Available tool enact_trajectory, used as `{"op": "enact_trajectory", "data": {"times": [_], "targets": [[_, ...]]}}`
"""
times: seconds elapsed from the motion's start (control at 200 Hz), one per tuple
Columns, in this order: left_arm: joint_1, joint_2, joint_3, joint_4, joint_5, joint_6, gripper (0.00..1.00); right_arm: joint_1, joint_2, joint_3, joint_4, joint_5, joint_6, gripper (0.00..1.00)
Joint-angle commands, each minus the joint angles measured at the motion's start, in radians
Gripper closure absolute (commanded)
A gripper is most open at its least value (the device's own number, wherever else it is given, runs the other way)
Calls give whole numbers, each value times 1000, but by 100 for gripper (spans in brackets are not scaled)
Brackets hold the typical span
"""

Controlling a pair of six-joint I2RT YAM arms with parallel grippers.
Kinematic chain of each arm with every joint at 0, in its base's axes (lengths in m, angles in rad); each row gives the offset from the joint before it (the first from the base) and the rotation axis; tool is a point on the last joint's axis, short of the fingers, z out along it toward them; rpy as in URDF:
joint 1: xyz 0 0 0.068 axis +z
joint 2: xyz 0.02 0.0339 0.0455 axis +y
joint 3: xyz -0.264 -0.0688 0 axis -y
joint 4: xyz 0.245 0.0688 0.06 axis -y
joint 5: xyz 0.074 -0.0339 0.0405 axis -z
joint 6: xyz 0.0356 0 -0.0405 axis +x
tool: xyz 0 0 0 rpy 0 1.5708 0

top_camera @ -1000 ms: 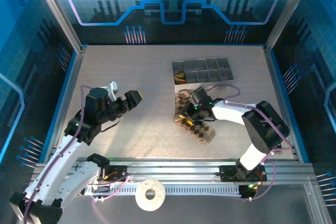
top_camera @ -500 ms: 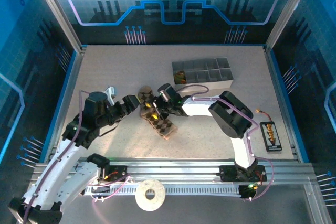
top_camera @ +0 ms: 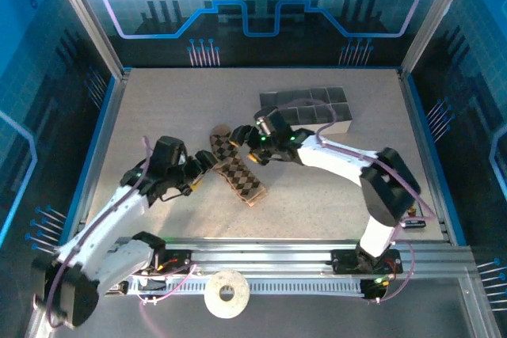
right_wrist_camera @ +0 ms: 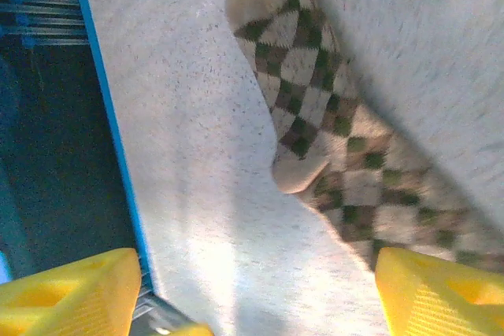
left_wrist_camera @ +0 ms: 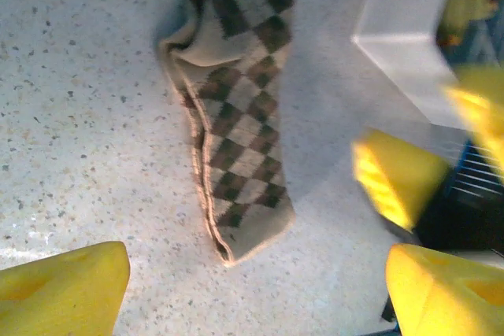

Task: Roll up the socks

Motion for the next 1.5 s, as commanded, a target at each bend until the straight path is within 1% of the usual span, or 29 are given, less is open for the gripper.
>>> {"op": "enact_trajectory", "data": {"times": [0.0, 0.085, 0.165, 0.28, 0.395, 0.59, 0.685, 0.81, 0.855, 0.961, 1.126, 1.216, 1.276, 1.306, 1.341, 1.396, 1.421, 1.451, 1.466, 1.491], "targets": [[6, 141, 53, 46, 31, -48, 17, -46, 15, -58, -260, -9, -372, 22], [10, 251, 87, 80, 29, -46, 17, -70, 38, -118, -247, -87, -466, 22], [12, 336, 117, 123, 29, -44, 17, -77, 59, -169, -184, -169, -514, 22], [15, 438, 169, 162, 25, -21, 16, -68, 113, -171, -151, -260, -527, 22], [28, 534, 232, 158, 19, 22, 15, -30, 144, -153, -147, -277, -533, 22], [39, 669, 350, 178, 37, 95, 14, 25, 166, -142, -127, -324, -483, 23], [39, 697, 391, 206, 59, 105, 14, 65, 167, -117, -117, -350, -469, 23], [39, 688, 400, 243, 87, 110, 14, 108, 169, -86, -88, -384, -458, 23], [39, 683, 396, 243, 98, 113, 14, 118, 172, -70, -98, -376, -461, 23], [39, 650, 385, 207, 89, 124, 14, 126, 166, -39, -176, -312, -484, 24], [53, 525, 348, 120, 31, 115, 14, 112, 94, -30, -332, -120, -558, 23], [71, 436, 322, 53, 3, 94, 14, 117, -8, -64, -332, -3, -655, 21], [81, 370, 299, 13, -4, 79, 14, 153, -115, -122, -261, 121, -771, 17], [86, 339, 285, -6, -1, 72, 14, 179, -176, -174, -181, 167, -857, 16], [91, 301, 269, -26, 7, 61, 14, 212, -249, -257, -59, 194, -994, 17], [94, 241, 240, -54, 21, 44, 14, 255, -348, -422, 156, 189, -1217, 18], [94, 212, 223, -63, 28, 35, 14, 267, -381, -483, 244, 185, -1311, 12], [94, 176, 197, -68, 39, 24, 14, 279, -409, -539, 314, 198, -1393, 2], [93, 159, 186, -72, 44, 19, 14, 282, -418, -556, 340, 207, -1423, 0], [94, 125, 164, -82, 48, 7, 14, 283, -420, -571, 361, 211, -1474, 0]]}}
